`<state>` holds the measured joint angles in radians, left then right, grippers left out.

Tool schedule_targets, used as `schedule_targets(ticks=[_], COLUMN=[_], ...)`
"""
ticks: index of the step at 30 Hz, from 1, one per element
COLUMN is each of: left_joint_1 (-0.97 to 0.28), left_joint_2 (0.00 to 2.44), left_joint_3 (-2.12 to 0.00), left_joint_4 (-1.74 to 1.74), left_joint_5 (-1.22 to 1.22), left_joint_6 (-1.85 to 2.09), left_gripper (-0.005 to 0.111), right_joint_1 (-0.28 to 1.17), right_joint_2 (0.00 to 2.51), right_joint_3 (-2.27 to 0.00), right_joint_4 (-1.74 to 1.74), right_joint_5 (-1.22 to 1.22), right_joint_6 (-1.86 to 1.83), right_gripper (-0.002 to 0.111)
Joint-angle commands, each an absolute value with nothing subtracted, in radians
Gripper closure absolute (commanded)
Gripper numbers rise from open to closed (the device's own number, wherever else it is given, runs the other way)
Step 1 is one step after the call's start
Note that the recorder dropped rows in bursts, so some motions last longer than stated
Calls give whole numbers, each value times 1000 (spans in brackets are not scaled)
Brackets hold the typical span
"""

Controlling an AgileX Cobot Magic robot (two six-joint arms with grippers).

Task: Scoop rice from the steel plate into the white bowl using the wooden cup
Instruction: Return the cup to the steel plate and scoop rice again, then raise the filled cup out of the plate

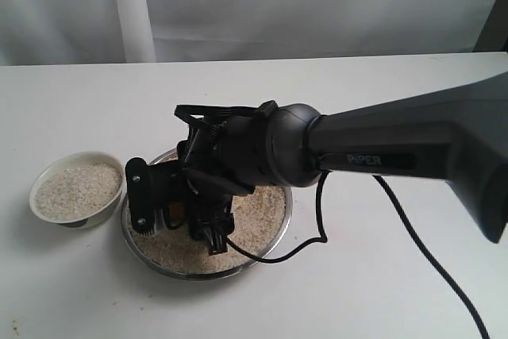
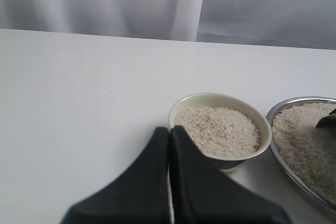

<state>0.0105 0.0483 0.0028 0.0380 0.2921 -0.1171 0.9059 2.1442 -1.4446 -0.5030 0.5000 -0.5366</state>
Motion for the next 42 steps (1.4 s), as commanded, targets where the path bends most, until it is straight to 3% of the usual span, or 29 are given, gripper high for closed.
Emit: schedule_targets(ticks=[1,14,28,42], left_joint_1=[12,12,12,12], left_joint_2=[50,50,50,50], left_joint_3=[0,0,0,0], left_joint_4=[33,33,33,33], left_joint_5=[285,285,285,285], left_joint_6=[-123,-123,-123,-123], left_gripper=[107,107,107,107], right_joint_1=[906,875,799,799], right_joint_2=[2131,2125,1983,1983], right_joint_3=[-1439,-1437,-1040,-1024], right_joint_4=[-485,-485,-362,-352], right_joint_5=[444,421,-386,-553], right_joint_6=[-432,-136,60,0], right_gripper=[108,108,108,108])
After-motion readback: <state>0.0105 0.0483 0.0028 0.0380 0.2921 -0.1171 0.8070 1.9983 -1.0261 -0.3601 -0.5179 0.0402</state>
